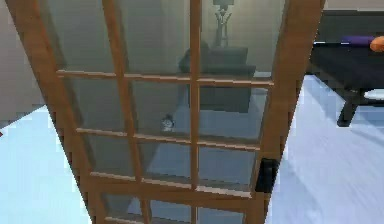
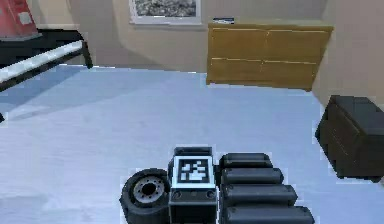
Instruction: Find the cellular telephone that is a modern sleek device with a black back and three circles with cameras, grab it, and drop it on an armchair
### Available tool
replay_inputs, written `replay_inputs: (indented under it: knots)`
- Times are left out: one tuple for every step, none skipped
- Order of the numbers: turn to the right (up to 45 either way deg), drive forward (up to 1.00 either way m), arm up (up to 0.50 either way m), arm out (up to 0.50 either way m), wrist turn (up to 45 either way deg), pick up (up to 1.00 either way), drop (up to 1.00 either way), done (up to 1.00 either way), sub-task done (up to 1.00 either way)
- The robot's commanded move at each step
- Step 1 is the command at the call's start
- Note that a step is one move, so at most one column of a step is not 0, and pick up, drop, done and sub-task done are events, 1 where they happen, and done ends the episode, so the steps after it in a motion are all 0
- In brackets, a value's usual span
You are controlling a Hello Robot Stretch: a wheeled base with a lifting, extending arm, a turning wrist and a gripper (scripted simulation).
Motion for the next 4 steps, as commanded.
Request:
replay_inputs:
  knots:
    - [45.0,0.00,0.00,0.00,0.0,0.00,0.00,0.00,0.00]
    - [21.0,0.00,0.00,0.00,0.0,0.00,0.00,0.00,0.00]
    - [0.0,0.85,0.00,0.00,0.0,0.00,0.00,0.00,0.00]
    - [-45.0,0.00,0.00,0.00,0.0,0.00,0.00,0.00,0.00]
